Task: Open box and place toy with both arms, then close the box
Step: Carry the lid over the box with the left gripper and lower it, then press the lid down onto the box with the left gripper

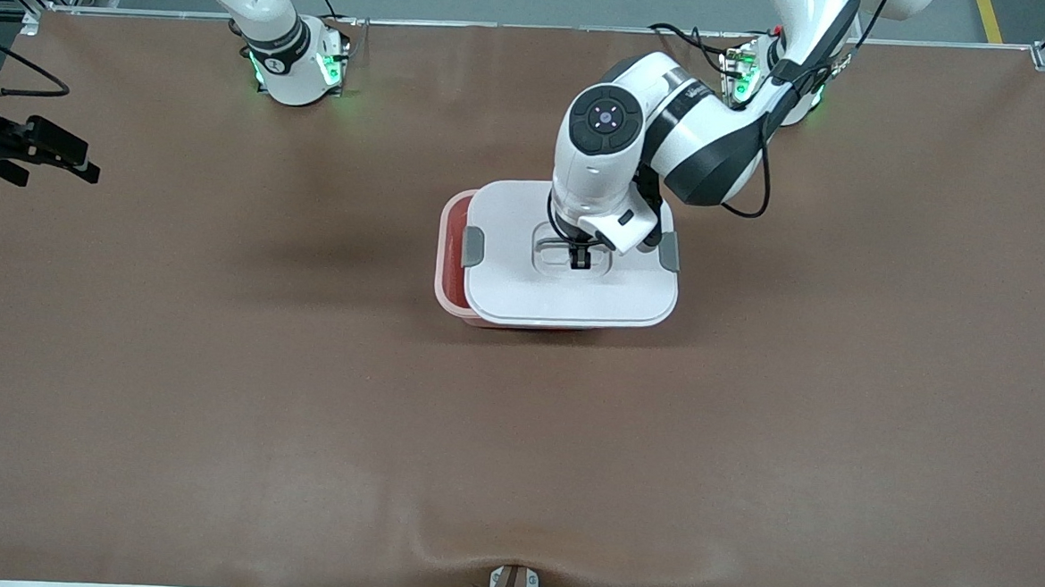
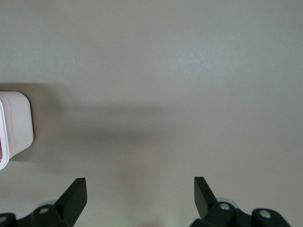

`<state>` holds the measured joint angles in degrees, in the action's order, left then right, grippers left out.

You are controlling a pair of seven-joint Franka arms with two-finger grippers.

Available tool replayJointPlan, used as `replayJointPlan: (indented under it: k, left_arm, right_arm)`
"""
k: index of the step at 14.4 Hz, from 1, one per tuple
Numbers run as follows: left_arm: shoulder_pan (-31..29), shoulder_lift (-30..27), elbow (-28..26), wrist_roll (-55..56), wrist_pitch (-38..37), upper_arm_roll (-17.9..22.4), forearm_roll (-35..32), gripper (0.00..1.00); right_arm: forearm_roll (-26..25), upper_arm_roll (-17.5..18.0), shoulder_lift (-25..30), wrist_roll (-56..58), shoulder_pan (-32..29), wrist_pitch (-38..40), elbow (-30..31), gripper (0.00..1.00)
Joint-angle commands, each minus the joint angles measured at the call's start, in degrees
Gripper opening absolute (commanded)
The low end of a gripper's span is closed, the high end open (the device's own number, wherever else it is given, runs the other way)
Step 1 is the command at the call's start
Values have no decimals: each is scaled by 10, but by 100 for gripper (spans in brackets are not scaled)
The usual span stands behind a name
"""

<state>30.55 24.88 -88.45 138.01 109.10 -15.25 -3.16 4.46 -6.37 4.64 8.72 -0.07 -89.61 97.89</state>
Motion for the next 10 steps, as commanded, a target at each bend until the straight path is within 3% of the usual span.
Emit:
replayJointPlan:
  k: [1, 7, 10]
  left_arm:
    - [28, 21, 24, 64, 2, 4, -51, 0]
    - [50, 35, 35, 85, 15, 0, -62, 0]
    - [56, 39, 35, 85, 24, -1, -59, 0]
  right_arm:
    - [7, 7, 27, -41, -3, 4, 20, 100]
    - [-29, 22, 7, -54, -2, 43, -40, 100]
    - [-28, 22, -7, -50, -2, 15, -47, 100]
